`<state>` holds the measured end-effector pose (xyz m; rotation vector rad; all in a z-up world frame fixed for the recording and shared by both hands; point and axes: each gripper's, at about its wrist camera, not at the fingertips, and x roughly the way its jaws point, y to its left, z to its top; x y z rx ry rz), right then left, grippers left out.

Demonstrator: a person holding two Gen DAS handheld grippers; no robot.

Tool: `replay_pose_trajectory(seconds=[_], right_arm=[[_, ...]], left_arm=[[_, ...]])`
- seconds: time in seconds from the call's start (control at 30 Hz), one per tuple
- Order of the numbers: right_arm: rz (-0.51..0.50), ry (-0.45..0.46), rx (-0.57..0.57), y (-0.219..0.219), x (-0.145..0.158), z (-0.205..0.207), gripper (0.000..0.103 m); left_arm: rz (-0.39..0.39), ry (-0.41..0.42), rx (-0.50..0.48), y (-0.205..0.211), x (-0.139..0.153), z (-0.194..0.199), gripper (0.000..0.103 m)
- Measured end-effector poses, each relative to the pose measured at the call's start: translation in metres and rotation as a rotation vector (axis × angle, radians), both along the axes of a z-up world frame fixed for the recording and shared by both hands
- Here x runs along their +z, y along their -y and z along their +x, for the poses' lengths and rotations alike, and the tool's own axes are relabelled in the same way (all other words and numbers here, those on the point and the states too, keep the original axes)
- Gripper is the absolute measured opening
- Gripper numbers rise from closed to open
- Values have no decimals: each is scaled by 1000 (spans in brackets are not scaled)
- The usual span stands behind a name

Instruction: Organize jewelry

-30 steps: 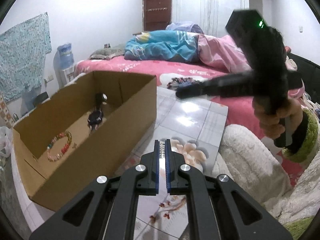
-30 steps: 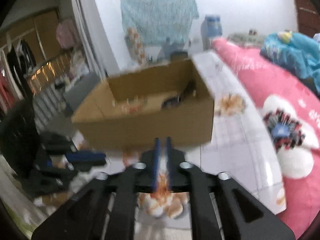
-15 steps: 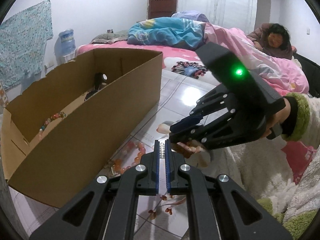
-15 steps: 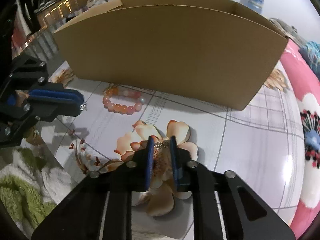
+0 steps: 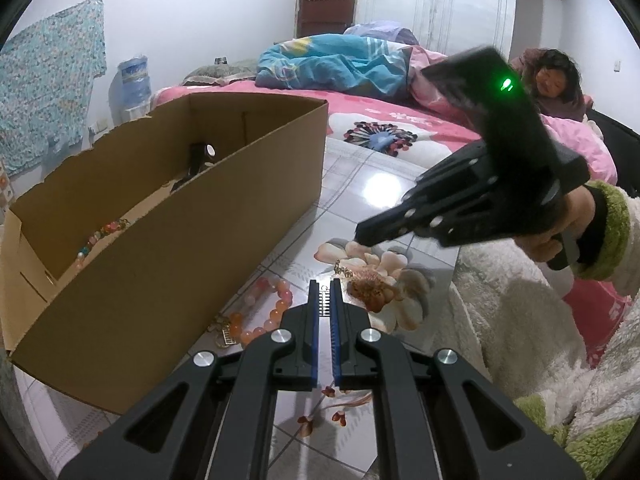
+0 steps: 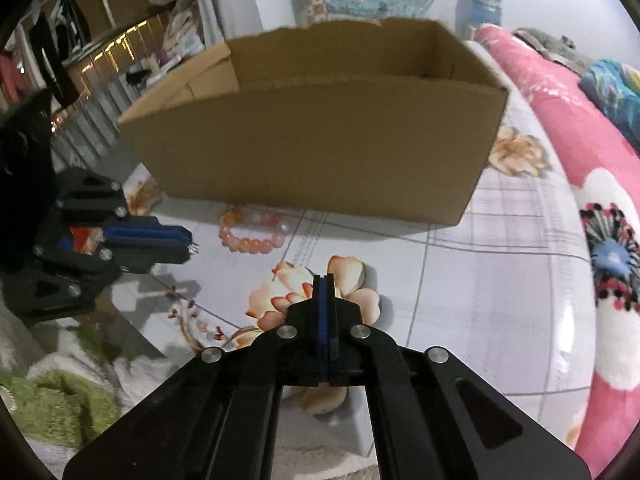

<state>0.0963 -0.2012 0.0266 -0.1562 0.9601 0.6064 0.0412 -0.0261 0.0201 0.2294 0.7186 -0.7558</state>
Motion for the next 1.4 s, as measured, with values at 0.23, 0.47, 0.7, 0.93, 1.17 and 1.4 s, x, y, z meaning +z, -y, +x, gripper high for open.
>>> replay_pose_trajectory(seconds=[0.23, 0.47, 0.7, 0.93, 1.17, 1.4], right_arm=[[17, 11, -39, 4, 11, -3, 3], [-34, -6, -22, -16, -18, 3, 30], [-138, 6, 15, -33, -34, 12, 0], [-20, -25, -24, -18, -20, 15, 0], [51, 37, -75, 1, 19, 6, 0], [122, 143, -80, 9, 68, -3, 0]], left_arm=[[-12, 14, -9, -2, 4, -5, 4], [-8, 11, -8, -3, 3, -6, 4], [-7, -3, 7, -6, 0, -1, 4], [-14, -7, 12, -6, -1, 1, 4], [-19, 9, 14, -9, 4, -4, 4], [-91, 68, -5, -16, 39, -10, 4]])
